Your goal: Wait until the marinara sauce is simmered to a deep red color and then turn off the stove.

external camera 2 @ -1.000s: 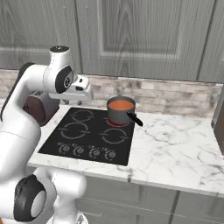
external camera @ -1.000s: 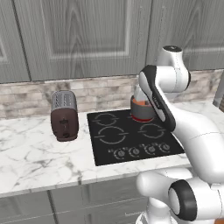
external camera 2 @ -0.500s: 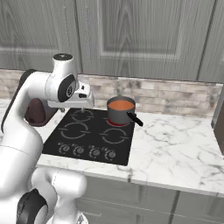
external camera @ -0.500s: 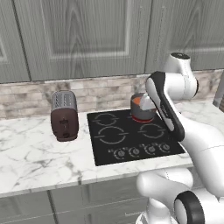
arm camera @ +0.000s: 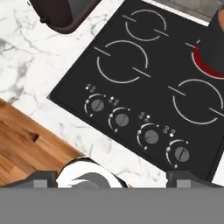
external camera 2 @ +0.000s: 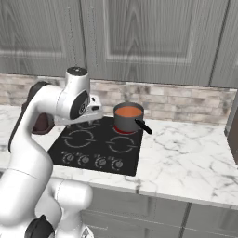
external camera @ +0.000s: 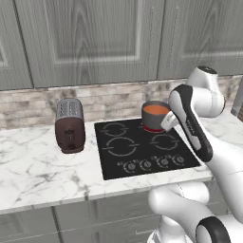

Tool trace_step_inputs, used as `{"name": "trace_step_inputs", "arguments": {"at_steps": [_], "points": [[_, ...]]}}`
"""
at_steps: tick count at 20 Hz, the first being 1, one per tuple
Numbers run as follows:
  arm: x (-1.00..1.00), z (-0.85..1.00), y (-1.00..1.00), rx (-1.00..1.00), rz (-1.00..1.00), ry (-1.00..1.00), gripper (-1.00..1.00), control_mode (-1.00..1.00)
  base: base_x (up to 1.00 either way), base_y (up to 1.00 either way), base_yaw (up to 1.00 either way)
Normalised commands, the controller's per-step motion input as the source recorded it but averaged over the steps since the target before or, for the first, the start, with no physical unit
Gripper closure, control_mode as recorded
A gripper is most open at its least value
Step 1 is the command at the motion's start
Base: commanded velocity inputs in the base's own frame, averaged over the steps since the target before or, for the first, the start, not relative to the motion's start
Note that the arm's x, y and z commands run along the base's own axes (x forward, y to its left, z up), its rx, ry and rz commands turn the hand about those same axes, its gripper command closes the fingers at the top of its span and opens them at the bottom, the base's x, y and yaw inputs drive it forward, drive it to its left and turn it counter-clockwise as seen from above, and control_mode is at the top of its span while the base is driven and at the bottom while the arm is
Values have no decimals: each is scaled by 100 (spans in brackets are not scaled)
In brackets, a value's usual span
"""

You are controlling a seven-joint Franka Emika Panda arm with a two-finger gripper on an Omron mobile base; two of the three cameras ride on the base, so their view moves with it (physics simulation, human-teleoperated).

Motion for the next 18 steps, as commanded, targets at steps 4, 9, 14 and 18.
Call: {"name": "trace_step_inputs", "arguments": {"at_steps": [4,9,14,18], "points": [[0,-12,-8,0,36,0,-100,-100,0,0,0],[0,-20,-7,-2,42,0,-100,-100,0,0,0],[0,-22,0,-10,48,0,-100,-100,0,0,0],[0,-26,0,-19,57,-3,-100,-100,0,0,0]]}}
